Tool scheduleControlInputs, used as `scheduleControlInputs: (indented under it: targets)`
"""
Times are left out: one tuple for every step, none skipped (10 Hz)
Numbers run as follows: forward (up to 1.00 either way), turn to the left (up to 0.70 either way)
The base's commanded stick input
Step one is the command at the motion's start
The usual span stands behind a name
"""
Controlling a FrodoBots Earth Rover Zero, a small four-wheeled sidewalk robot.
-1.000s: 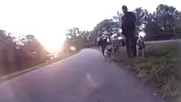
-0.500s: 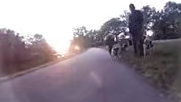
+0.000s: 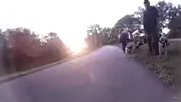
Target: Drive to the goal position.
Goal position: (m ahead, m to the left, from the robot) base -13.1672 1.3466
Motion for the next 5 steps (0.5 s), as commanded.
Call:
scheduleControlInputs:
  targets:
    - [0.0, 0.0]
    - [0.24, 0.0]
    - [0.58, 0.0]
    - [0.77, 0.0]
    - [0.94, 0.0]
